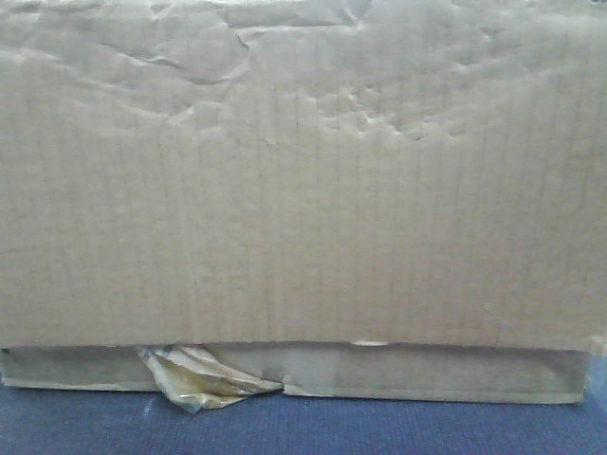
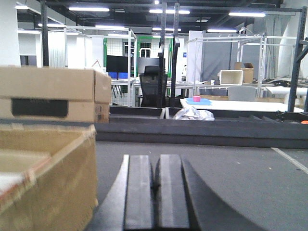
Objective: Stack two boxes on right shelf middle
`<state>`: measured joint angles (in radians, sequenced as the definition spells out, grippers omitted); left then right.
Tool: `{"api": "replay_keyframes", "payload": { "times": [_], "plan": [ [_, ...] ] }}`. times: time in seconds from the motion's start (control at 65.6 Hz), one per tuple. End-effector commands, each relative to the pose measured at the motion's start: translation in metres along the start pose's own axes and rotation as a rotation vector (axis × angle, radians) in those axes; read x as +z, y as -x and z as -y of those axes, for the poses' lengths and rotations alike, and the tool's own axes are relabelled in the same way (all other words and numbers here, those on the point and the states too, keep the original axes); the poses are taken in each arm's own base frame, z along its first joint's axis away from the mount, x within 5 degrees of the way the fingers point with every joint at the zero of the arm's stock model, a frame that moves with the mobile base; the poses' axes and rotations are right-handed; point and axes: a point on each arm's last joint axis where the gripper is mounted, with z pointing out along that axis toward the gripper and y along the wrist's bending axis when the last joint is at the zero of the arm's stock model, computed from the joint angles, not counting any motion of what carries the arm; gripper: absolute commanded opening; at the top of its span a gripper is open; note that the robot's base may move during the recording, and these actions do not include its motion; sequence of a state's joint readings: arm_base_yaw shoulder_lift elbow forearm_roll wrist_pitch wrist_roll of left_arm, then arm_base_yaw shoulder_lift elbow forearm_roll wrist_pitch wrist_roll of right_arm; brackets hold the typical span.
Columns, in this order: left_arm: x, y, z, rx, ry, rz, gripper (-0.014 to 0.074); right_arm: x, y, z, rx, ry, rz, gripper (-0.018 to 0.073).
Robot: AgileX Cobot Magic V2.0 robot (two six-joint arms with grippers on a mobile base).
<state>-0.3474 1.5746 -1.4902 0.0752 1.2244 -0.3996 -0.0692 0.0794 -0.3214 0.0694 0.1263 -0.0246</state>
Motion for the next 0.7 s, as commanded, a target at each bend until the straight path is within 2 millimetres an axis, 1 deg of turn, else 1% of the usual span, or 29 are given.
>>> {"api": "replay_keyframes", "payload": {
  "times": [0.0,0.061,0.091,0.168,0.213,0.274,0.305,0.32,0.381,0.427,0.442,0.549,0.686],
  "plan": [
    [0.000,0.000,-0.001,0.003,-0.002,0.003,0.0371,0.013,0.022,-0.001,0.062,-0.005,-0.107,-0.0162],
    [0.000,0.000,-0.001,0.003,-0.002,0.003,0.0371,0.025,0.031,-0.002,0.065,-0.006,-0.237,-0.0162],
    [0.000,0.000,-0.001,0.005,-0.002,0.003,0.0371,0.032,0.039,-0.003,0.065,-0.005,-0.297,-0.0162],
    [0.000,0.000,-0.001,0.023,-0.002,0.003,0.0371,0.055,0.044,-0.004,0.062,-0.009,-0.531,-0.0162],
    [0.000,0.000,-0.001,0.027,-0.002,0.003,0.0371,0.068,0.048,-0.005,0.062,-0.010,-0.628,-0.0162],
    [0.000,0.000,-0.001,0.027,-0.002,0.003,0.0371,0.090,0.046,-0.005,0.063,-0.014,-0.783,-0.0162],
    [0.000,0.000,-0.001,0.027,-0.002,0.003,0.0371,0.098,0.044,-0.005,0.063,-0.015,-0.844,-0.0162],
    [0.000,0.000,-0.001,0.027,-0.002,0.003,0.0371,0.100,0.046,-0.005,0.063,-0.015,-0.850,-0.0162],
    [0.000,0.000,-0.001,0.027,-0.002,0.003,0.0371,0.118,0.041,-0.004,0.064,-0.018,-0.940,-0.0162],
    [0.000,0.000,-0.001,0.027,-0.002,0.003,0.0371,0.128,0.040,-0.004,0.065,-0.019,-0.965,-0.0162],
    [0.000,0.000,-0.001,0.027,-0.002,0.003,0.0371,0.134,0.037,-0.004,0.065,-0.020,-0.985,-0.0162],
    [0.000,0.000,-0.001,0.027,-0.002,0.003,0.0371,0.160,0.024,-0.003,0.068,-0.025,-1.048,-0.0162],
    [0.000,0.000,-0.001,0.028,-0.002,0.003,0.0371,0.181,0.005,-0.002,0.070,-0.031,-1.113,-0.0162]
  ]
}}
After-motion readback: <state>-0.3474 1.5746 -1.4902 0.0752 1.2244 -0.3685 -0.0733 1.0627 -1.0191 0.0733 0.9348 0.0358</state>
